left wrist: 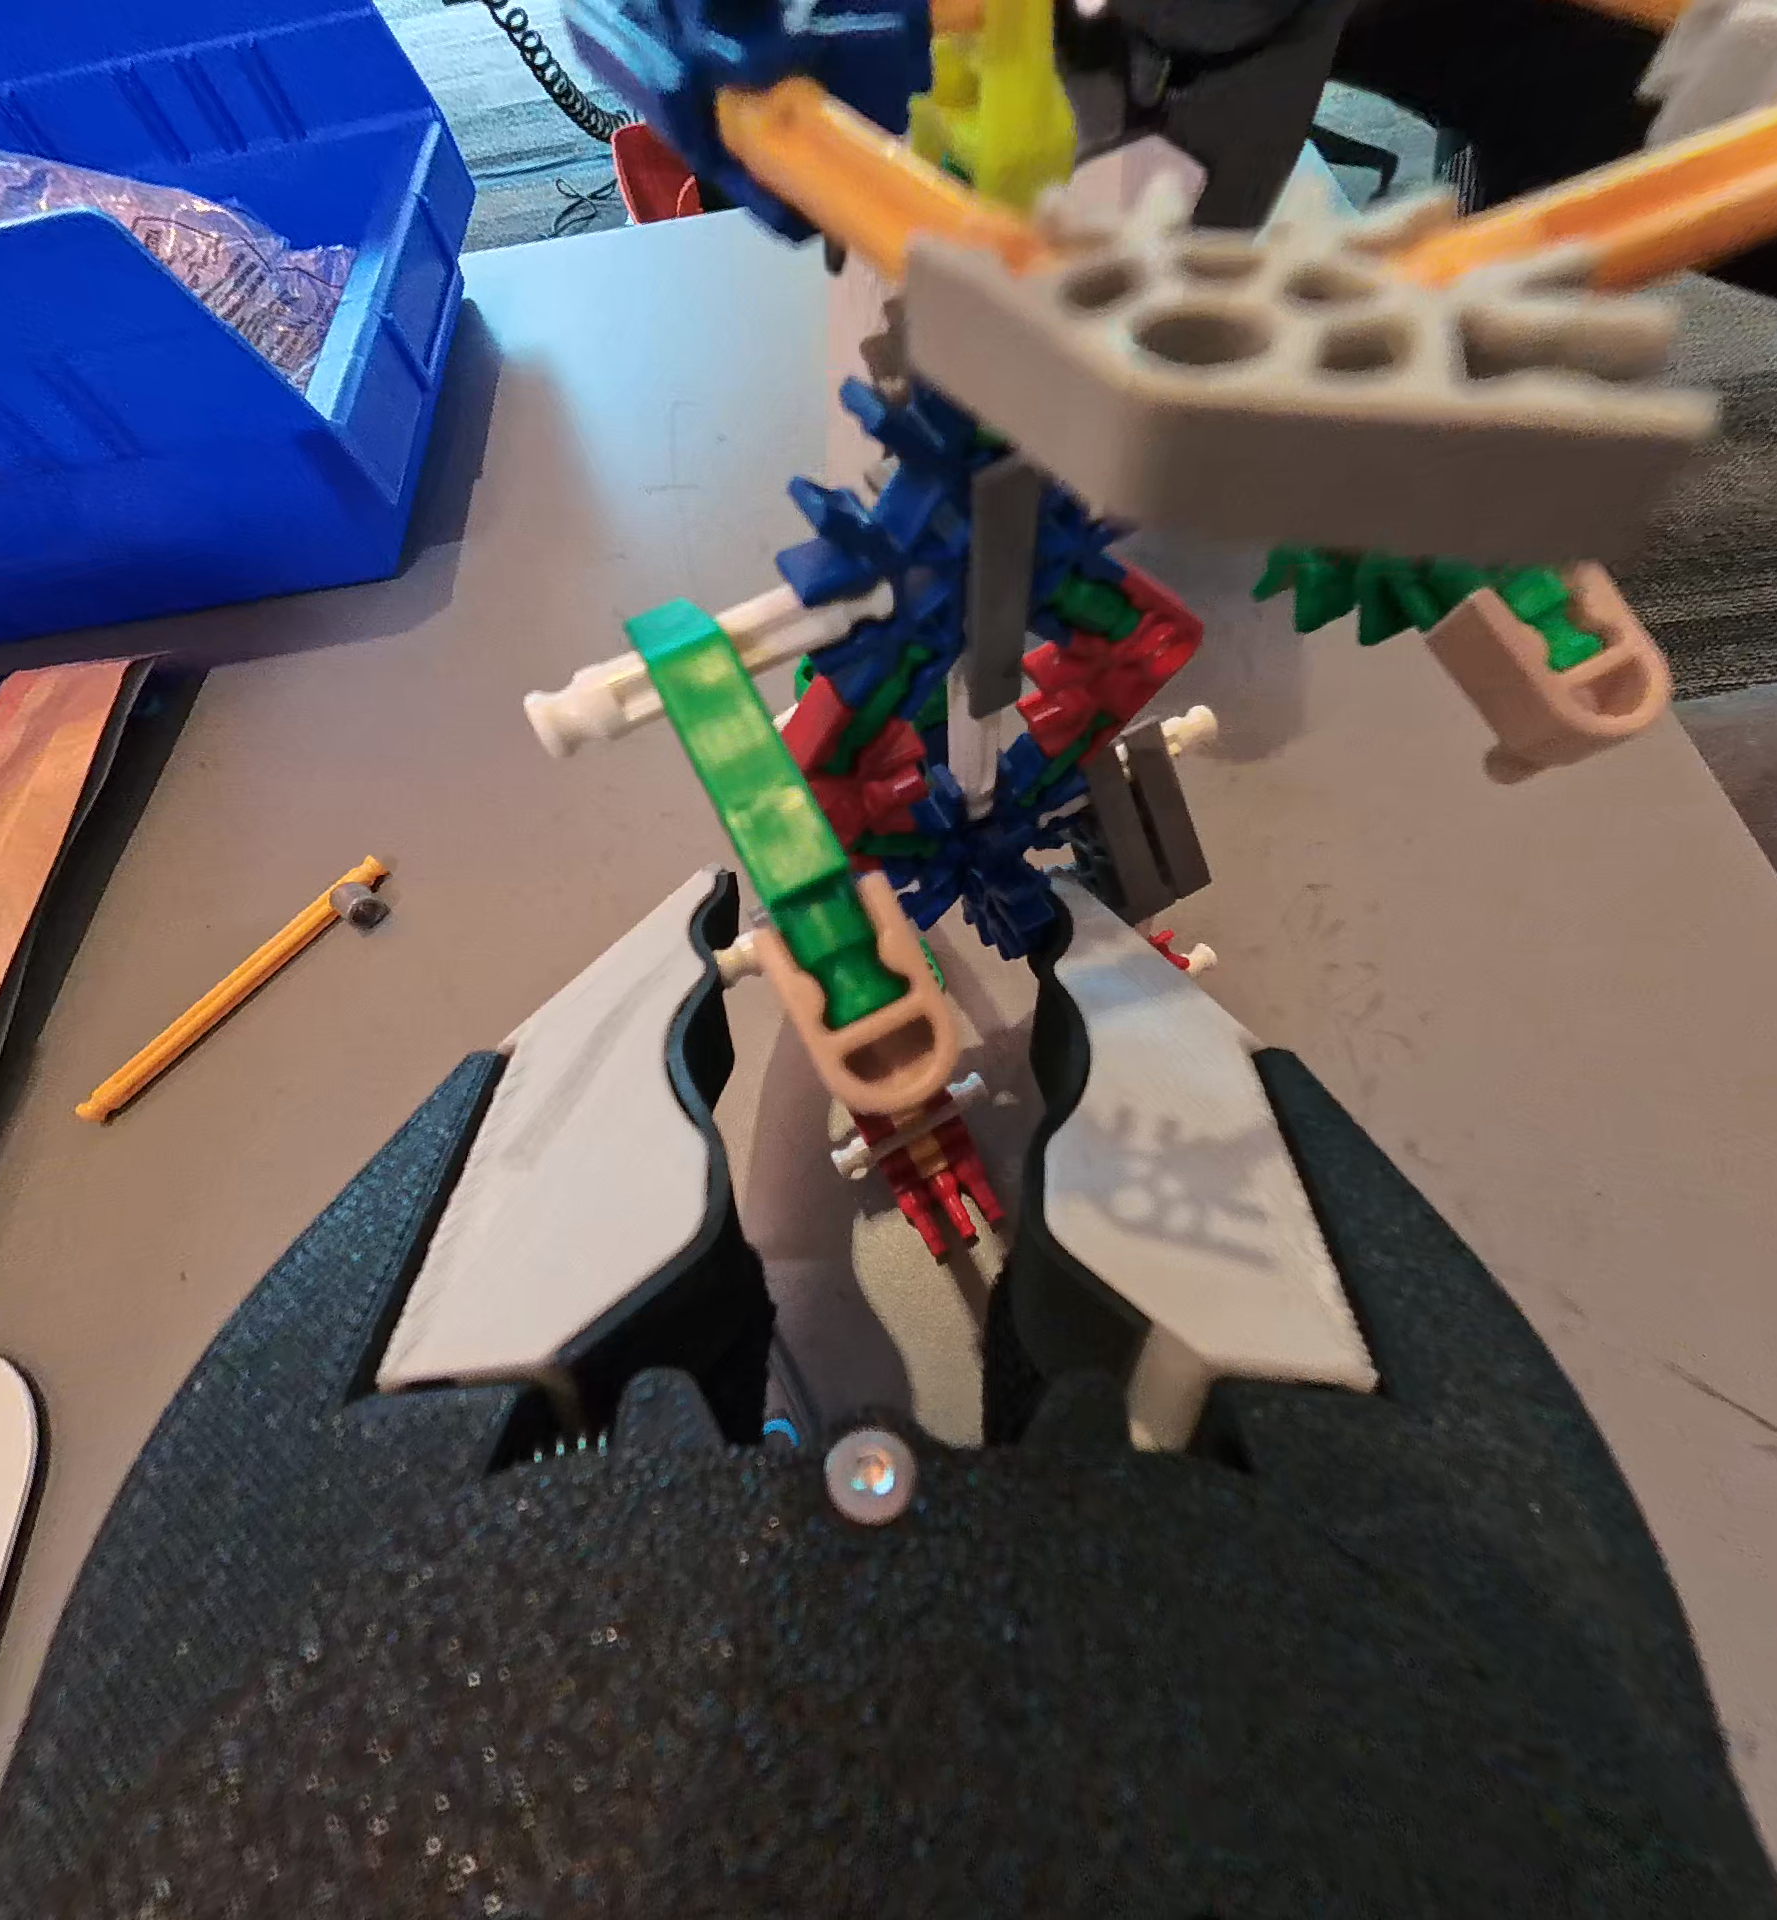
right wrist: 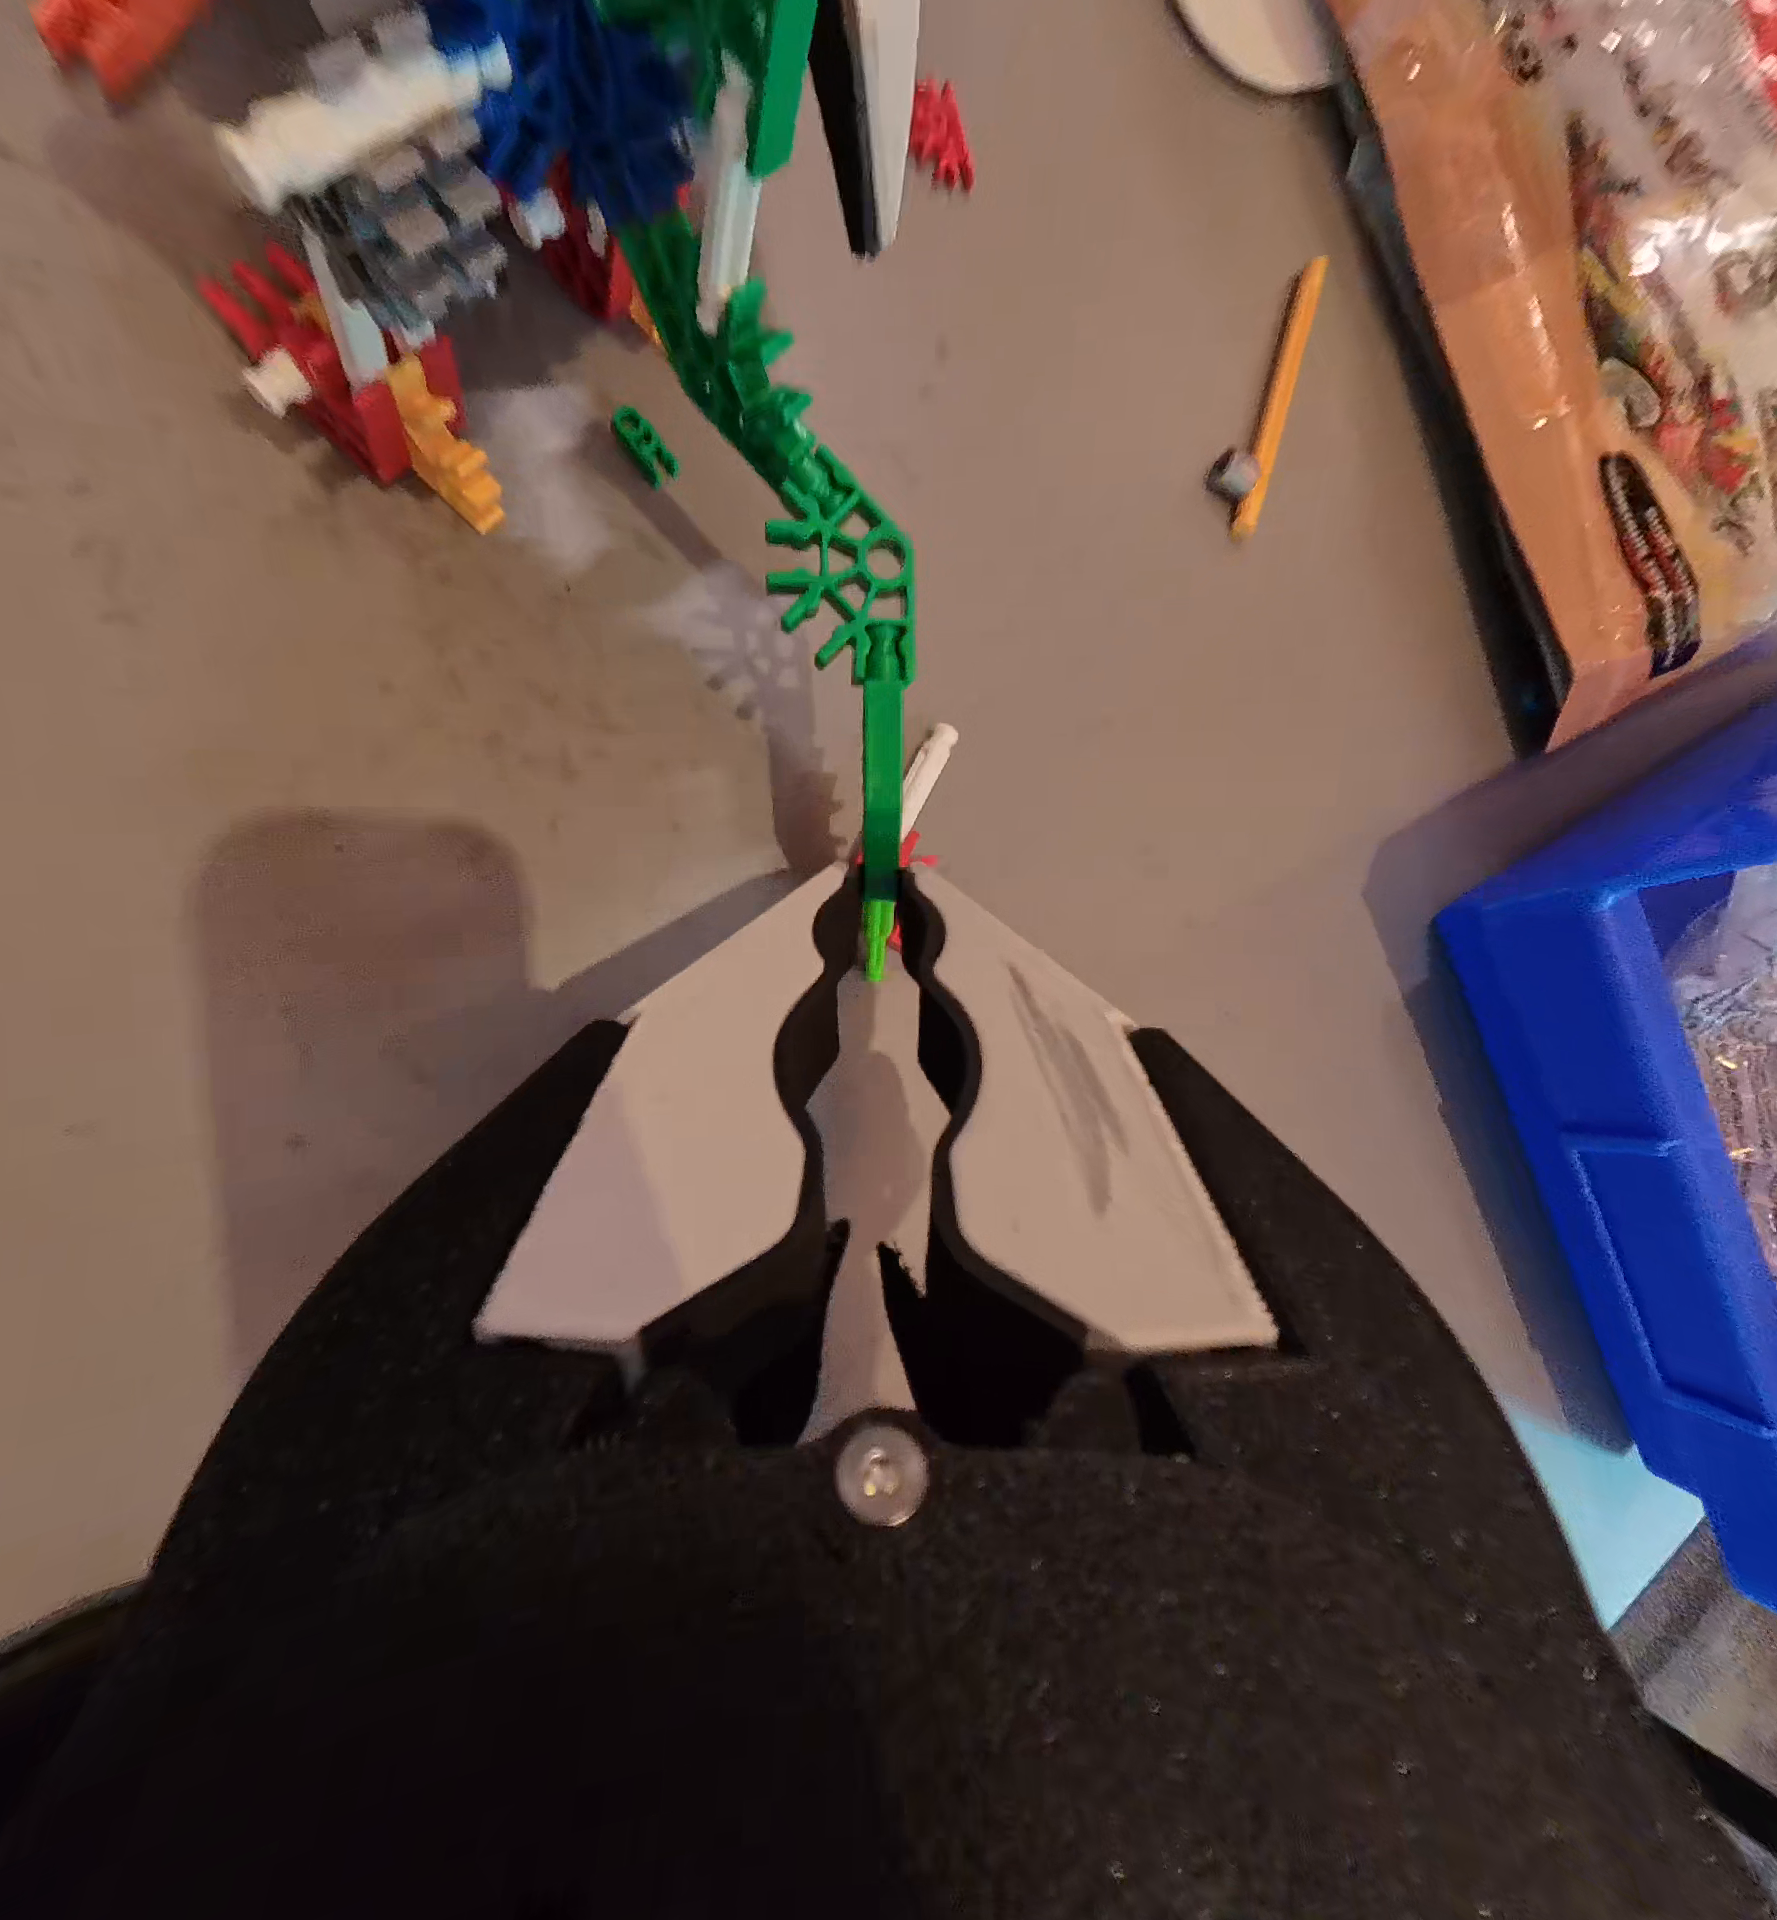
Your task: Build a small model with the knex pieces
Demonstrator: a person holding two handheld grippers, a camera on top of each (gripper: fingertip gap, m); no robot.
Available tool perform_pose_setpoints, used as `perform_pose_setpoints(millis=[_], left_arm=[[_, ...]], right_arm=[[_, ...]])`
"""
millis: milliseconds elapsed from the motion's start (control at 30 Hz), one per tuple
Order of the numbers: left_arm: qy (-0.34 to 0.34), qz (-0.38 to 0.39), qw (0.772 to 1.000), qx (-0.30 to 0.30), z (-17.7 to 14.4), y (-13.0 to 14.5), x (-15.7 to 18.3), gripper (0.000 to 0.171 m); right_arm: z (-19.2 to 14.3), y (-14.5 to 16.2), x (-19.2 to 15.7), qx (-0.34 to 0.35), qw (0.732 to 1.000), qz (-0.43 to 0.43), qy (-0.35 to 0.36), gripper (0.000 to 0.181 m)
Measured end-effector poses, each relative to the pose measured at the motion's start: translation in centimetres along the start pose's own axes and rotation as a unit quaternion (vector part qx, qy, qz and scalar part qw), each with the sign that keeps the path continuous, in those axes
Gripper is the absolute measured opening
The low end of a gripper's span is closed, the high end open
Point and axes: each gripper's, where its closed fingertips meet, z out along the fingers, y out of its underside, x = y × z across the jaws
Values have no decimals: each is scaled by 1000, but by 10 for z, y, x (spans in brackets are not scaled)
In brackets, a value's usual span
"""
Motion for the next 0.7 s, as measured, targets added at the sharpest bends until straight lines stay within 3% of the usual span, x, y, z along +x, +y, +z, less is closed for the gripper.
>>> perform_pose_setpoints(millis=[400, 700], left_arm=[[36, -14, 999, 2, 9, -6, 12, 54], [33, -17, 999, -2, 1, -6, 12, 58]], right_arm=[[-15, 15, -21, -32, 998, 33, -48, 5], [-18, 22, -22, -57, 997, 34, -41, 14]])
